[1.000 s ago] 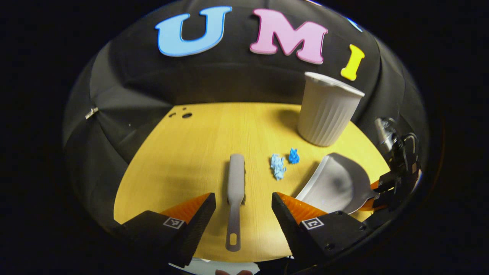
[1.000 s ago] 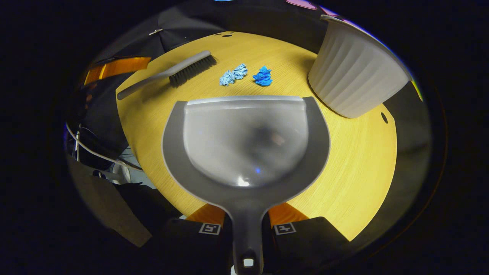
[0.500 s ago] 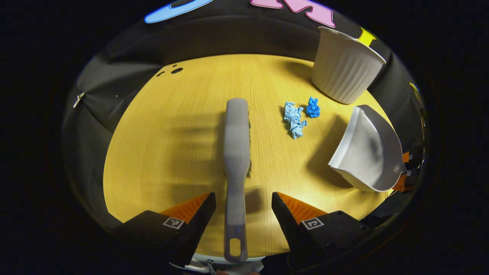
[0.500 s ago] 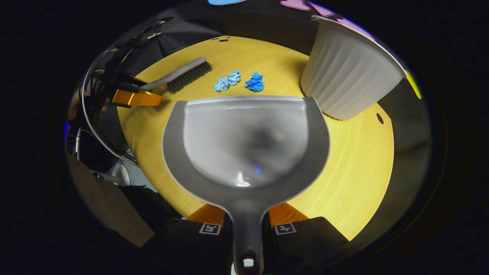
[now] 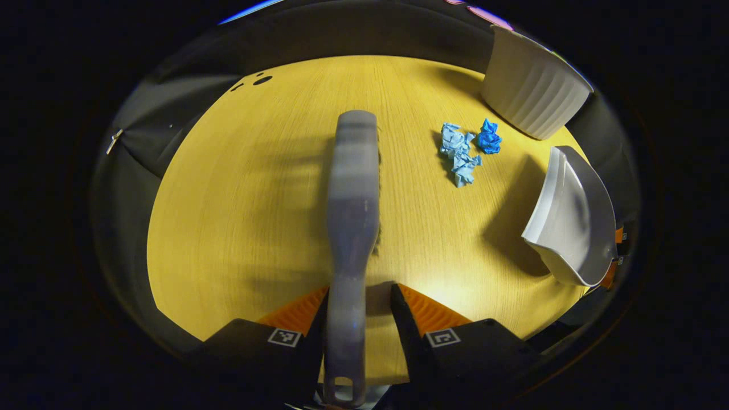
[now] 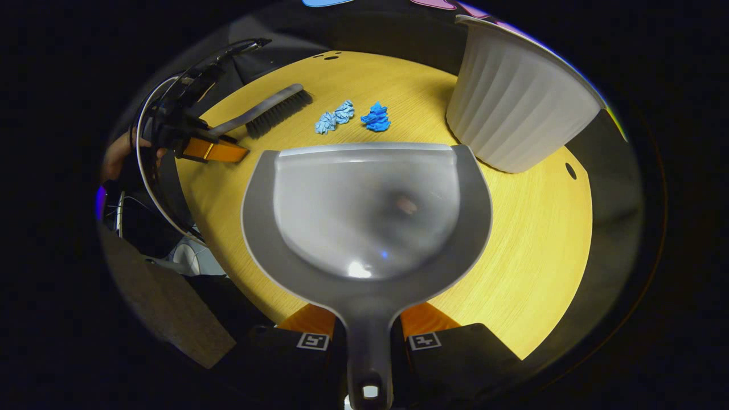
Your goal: Pick up the small broom and dustpan from the desktop, sweep the trash into the dustpan with the broom, and then empty the trash into the garbage bin.
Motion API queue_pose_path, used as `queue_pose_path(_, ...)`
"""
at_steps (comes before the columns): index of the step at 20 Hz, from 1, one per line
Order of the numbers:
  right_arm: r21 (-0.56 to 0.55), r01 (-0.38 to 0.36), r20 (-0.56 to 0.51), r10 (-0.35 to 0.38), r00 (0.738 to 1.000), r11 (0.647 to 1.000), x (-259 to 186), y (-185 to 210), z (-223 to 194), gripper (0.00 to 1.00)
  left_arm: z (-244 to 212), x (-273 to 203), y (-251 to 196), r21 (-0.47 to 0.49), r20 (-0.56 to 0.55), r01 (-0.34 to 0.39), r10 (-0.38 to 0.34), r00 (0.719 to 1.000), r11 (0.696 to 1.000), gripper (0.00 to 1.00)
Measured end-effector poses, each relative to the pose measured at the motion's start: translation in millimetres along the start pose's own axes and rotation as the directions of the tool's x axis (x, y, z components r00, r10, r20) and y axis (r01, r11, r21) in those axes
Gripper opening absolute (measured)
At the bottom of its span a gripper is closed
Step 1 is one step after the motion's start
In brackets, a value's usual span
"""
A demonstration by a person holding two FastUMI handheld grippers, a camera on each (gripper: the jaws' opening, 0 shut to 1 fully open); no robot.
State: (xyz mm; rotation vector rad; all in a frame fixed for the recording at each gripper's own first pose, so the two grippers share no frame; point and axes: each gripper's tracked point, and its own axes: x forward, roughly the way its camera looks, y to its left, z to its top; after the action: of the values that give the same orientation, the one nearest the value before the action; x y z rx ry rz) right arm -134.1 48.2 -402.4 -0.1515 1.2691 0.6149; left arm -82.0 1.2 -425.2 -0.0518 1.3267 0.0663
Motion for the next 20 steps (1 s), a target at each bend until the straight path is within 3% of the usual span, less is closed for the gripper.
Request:
queue_pose_path(2,-0.01,-0.008,-0.012,0.008,1.0,1.0,3,-2,-1,0.36,4,1,1,0.011,0.003,-0.003,0.003,1.0,1.0,0.51)
queue_pose_path(3,-0.019,-0.011,-0.021,0.011,1.0,1.0,3,-3,-2,0.36,3,1,1,0.009,-0.012,-0.002,0.002,1.0,1.0,0.35)
queue_pose_path(8,-0.072,-0.03,-0.065,0.025,0.998,0.997,14,-12,5,0.36,30,0,5,0.12,0.017,-0.024,0.022,1.0,0.992,0.34)
queue_pose_path(9,-0.075,-0.032,-0.073,0.026,0.997,0.997,15,-13,7,0.36,39,-1,3,0.129,0.026,-0.015,0.012,1.0,0.992,0.29)
queue_pose_path(12,-0.065,-0.045,-0.104,0.038,0.994,0.997,17,-15,14,0.36,65,1,-6,0.143,0.054,0.009,-0.017,0.998,0.99,0.33)
queue_pose_path(15,-0.082,-0.061,-0.135,0.05,0.99,0.995,19,-16,18,0.36,86,4,-19,0.174,0.074,0.042,-0.056,0.996,0.984,0.3)
queue_pose_path(20,-0.091,-0.065,-0.183,0.047,0.982,0.994,25,-17,18,0.36,104,10,-52,0.272,0.08,0.114,-0.141,0.987,0.955,0.3)
